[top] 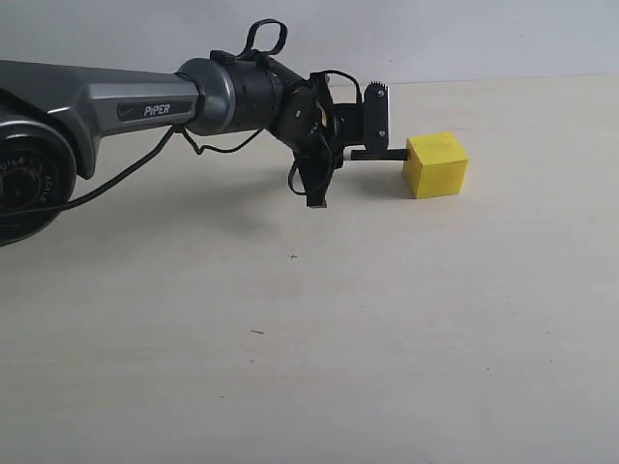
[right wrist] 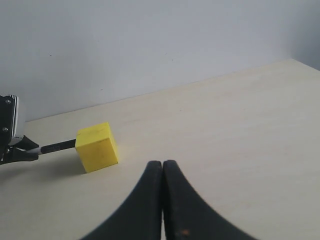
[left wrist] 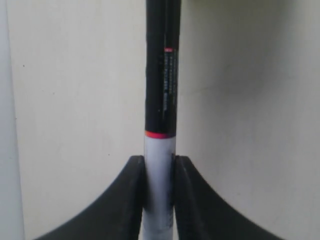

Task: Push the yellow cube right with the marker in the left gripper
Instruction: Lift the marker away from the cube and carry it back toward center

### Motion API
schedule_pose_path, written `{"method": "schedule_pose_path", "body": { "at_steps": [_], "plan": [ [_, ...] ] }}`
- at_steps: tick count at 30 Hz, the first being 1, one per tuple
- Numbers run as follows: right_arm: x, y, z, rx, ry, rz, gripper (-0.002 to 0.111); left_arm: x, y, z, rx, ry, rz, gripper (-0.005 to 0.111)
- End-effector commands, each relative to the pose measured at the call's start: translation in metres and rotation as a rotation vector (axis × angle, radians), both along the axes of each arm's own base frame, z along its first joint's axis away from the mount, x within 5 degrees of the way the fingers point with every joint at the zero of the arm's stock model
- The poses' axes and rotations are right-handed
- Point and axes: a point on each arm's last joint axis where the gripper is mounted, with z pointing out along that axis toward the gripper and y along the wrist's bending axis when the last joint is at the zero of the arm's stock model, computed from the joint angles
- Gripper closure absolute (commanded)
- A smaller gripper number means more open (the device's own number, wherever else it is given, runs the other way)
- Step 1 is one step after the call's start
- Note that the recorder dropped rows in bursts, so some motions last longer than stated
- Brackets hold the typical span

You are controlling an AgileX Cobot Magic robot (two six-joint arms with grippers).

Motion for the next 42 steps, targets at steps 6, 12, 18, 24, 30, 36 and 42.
{"method": "schedule_pose_path", "body": {
  "at_steps": [6,12,18,24,30,36,42],
  "plan": [
    [0.0,0.0,-0.001,-0.003,-0.006,0.004,0.108,0.007,0.006,0.008,-0.052,-0.006,0.043,0.107],
    [0.0,0.0,-0.001,-0.003,-0.006,0.004,0.108,0.022,0.041,0.026,-0.137,0.098,0.295,0.107],
    [0.0,0.0,-0.001,-0.003,-0.006,0.004,0.108,0.028,0.072,0.049,-0.251,0.219,0.603,0.107],
    [0.0,0.0,-0.001,-0.003,-0.006,0.004,0.108,0.013,0.084,0.045,-0.209,0.398,0.879,0.107],
    [0.0,0.0,-0.001,-0.003,-0.006,0.004,0.108,-0.006,0.097,0.04,-0.056,0.549,1.105,0.107],
    [0.0,0.0,-0.001,-0.003,-0.006,0.004,0.108,-0.018,0.099,0.036,-0.027,0.649,1.212,0.107],
    [0.0,0.0,-0.001,-0.003,-0.006,0.004,0.108,-0.043,0.102,0.038,0.007,0.678,1.266,0.107]
  ]
}}
